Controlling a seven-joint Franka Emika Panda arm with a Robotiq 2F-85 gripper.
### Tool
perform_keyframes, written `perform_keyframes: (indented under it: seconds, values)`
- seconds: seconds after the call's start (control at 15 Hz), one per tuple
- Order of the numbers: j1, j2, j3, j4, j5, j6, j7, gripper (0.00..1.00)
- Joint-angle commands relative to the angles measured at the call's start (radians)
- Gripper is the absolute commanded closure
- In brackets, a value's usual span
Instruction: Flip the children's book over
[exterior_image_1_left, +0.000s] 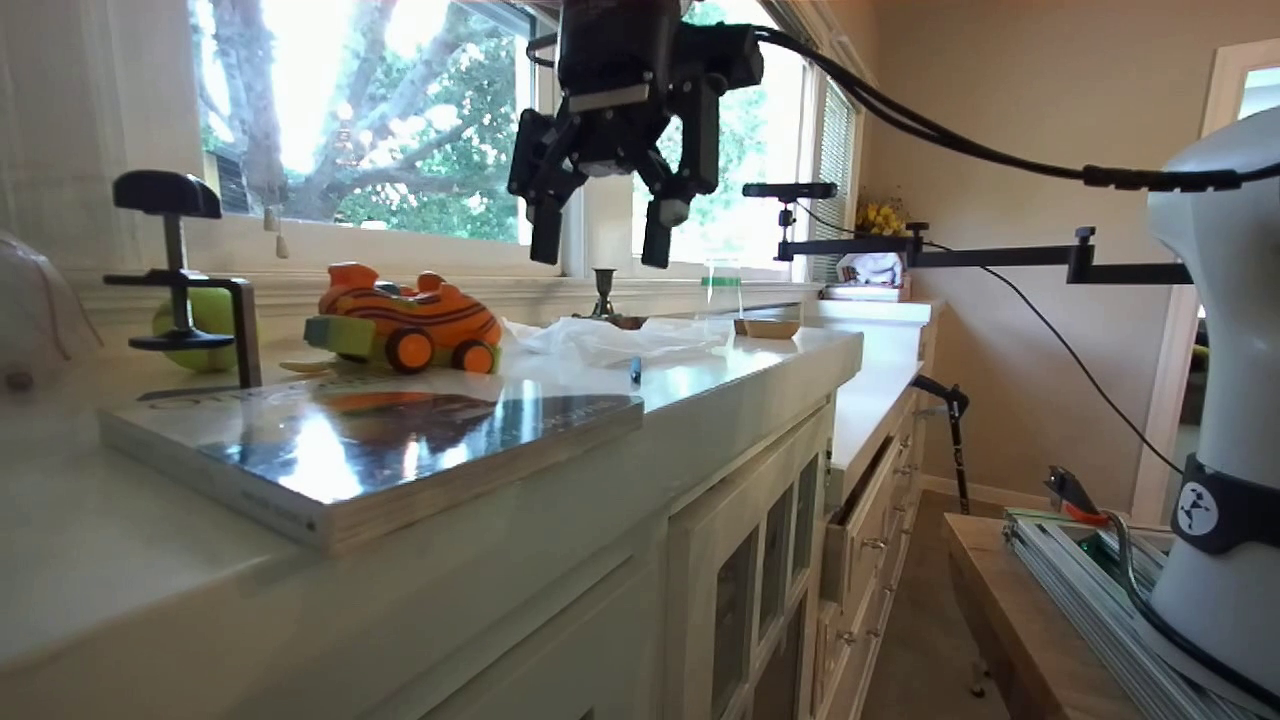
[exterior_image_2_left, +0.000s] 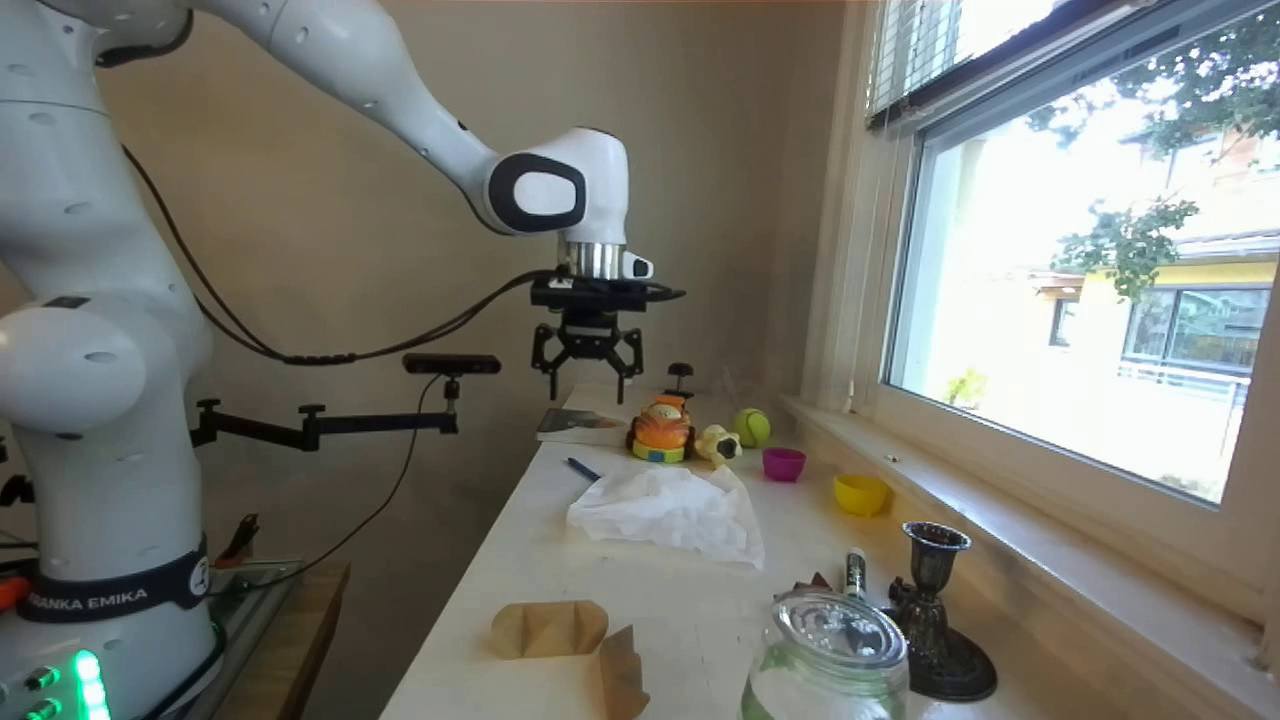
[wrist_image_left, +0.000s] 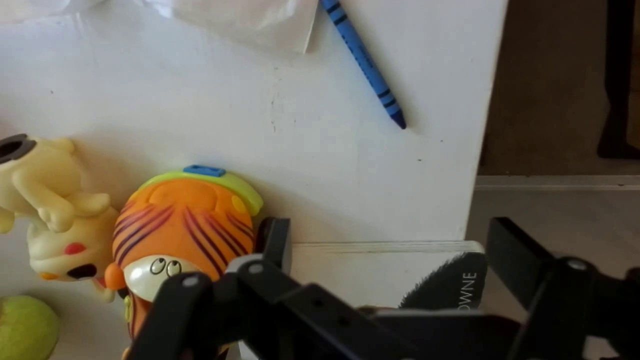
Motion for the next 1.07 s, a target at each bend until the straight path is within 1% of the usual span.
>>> perform_keyframes:
  seconds: [0.0,0.27,0.33,0.6,0.73,0.8,0.87,0.93,1.0]
  values:
    - [0.015,-0.052,0.019,-0.087,0.005,0.141,-0.012,0.0]
    - [0.037,-0.07,0.041,-0.117,-0.014,0.225,0.002,0.0]
    - [0.041,-0.078,0.048,-0.127,-0.024,0.261,0.003,0.0]
    - [0.056,-0.109,0.083,-0.184,-0.085,0.474,0.029,0.0]
    - [0.051,-0.121,0.101,-0.204,-0.128,0.531,0.065,0.0]
    - [0.04,-0.126,0.115,-0.212,-0.161,0.541,0.1,0.0]
    - [0.029,-0.132,0.127,-0.212,-0.194,0.527,0.134,0.0]
    - [0.015,-0.138,0.141,-0.204,-0.234,0.473,0.175,0.0]
    - [0.067,-0.091,0.089,-0.179,-0.188,0.501,0.119,0.0]
